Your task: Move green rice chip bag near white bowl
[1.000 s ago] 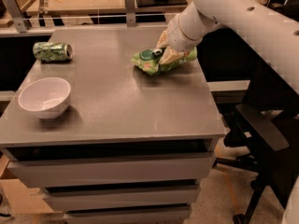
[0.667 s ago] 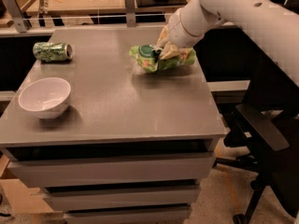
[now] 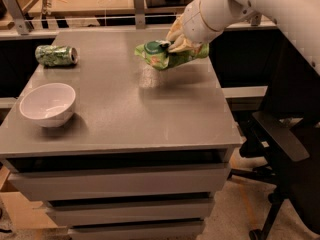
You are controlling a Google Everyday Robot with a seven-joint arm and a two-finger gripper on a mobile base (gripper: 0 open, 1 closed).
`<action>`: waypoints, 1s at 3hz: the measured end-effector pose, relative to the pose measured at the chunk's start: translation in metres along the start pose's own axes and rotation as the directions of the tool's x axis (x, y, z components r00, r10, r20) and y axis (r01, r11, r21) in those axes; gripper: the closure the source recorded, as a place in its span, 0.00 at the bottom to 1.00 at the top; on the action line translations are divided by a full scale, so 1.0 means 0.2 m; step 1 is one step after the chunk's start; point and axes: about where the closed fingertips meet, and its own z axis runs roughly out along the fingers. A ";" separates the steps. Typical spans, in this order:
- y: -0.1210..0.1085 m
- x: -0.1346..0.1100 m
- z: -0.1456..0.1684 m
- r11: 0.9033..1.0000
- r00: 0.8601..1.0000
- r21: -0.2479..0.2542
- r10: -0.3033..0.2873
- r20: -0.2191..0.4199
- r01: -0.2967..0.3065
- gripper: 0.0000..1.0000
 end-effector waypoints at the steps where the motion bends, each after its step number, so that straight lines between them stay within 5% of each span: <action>1: 0.03 -0.04 0.00 1.000 0.999 -0.010 -0.020 0.026 0.021 1.00; 3: 0.17 -0.26 -0.07 0.984 0.976 -0.075 -0.146 0.162 0.159 1.00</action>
Offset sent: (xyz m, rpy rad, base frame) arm -0.0513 0.0203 -0.0041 -0.0037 0.0387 0.2133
